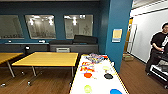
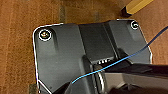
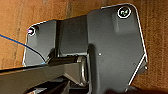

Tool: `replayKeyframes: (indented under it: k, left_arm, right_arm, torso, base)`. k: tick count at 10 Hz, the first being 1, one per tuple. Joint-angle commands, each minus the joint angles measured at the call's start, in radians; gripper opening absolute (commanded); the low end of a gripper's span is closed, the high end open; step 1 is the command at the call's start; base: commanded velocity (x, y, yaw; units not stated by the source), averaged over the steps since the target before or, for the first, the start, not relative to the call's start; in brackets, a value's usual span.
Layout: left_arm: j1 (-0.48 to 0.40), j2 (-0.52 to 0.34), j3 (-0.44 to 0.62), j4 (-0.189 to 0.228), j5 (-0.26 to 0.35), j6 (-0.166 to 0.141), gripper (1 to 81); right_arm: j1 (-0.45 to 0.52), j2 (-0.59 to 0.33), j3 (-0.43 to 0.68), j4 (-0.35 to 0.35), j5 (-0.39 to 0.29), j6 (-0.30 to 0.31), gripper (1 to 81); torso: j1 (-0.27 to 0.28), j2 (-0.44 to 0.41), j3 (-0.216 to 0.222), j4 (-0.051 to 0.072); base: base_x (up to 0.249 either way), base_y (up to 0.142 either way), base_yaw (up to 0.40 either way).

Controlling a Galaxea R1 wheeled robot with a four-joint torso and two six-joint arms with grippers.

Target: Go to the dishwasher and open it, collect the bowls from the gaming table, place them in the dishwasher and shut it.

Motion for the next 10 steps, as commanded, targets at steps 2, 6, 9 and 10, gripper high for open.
replayKeyframes:
  k: [2, 6, 9, 10]
  left_arm:
    - [-0.046, 0.011, 0.004, -0.001, 0.046, 0.000, 81.1]
    - [-0.041, 0.006, 0.004, 0.010, 0.048, 0.006, 81.1]
    - [-0.039, -0.004, 0.010, 0.015, 0.044, 0.007, 81.1]
    - [-0.039, -0.004, 0.010, 0.015, 0.044, 0.007, 81.1]
  right_arm:
    - [0.051, -0.008, 0.001, 0.002, -0.049, 0.004, 81.1]
    - [0.037, -0.020, 0.018, 0.011, -0.030, 0.006, 81.1]
    - [0.029, -0.153, 0.209, 0.013, 0.006, 0.015, 81.1]
    - [0.032, -0.239, 0.343, 0.010, 0.006, 0.053, 81.1]
  torso:
    - [0.001, 0.000, 0.000, 0.000]
    - [0.001, 0.000, 0.000, 0.000]
    - [0.001, 0.000, 0.000, 0.000]
    - [0.001, 0.000, 0.000, 0.000]
  base:
    - [0.000, 0.000, 0.000]
    - [0.000, 0.000, 0.000]
    - [0.000, 0.000, 0.000]
    - [0.000, 0.000, 0.000]
